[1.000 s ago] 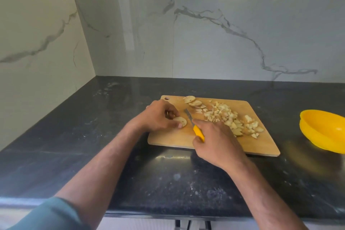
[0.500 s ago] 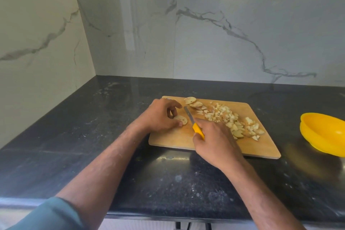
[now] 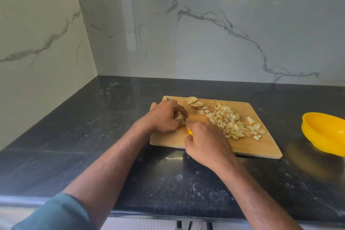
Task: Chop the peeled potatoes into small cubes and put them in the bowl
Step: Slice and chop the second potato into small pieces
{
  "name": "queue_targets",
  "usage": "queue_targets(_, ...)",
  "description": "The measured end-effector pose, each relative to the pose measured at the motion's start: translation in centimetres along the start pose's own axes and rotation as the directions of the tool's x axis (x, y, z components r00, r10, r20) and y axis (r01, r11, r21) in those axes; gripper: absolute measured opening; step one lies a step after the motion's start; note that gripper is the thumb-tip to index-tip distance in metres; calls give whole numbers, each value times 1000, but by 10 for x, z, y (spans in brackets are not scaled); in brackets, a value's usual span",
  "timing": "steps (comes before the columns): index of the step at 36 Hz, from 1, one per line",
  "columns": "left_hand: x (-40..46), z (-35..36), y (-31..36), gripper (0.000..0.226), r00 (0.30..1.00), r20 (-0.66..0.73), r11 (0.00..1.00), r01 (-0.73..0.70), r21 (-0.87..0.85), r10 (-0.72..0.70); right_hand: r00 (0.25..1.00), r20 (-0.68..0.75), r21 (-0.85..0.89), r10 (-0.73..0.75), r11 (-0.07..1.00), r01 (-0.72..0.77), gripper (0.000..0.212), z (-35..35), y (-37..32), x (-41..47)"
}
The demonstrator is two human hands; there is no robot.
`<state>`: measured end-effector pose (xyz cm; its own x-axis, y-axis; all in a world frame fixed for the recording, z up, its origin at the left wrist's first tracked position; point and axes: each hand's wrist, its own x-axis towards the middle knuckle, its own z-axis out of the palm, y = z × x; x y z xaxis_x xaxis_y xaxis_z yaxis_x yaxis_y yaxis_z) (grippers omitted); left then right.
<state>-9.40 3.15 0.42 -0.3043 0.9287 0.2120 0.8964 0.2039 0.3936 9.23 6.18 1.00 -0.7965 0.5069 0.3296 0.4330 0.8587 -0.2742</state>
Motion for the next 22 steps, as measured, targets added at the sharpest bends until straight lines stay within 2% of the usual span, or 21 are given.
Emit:
queue_targets(4,2,-1,1,18,1000,23,1000,14,-3,-14,1000,16,2,14,1000,-14,31,-3,2,-2)
queue_targets(8,3,-1,-1,19,999,33,1000,16,-12,-15,999,40,76,-6,997,3,46,-6,5,-12)
queue_targets(12,3,0,-2,21,999,36,1000,9,-23,-8,997,73,104,-19,995,12,52,-14,6,-26)
queue_targets(19,-1,0,1,19,1000,21,1000,-6,-19,6,990,140,155,33,986,-55,48,-28,27,-38)
queue_targets(22,-2,1,1,22,1000,25,999,-4,-42,5,993,109,300,50,951,-80,39,-34,37,-40)
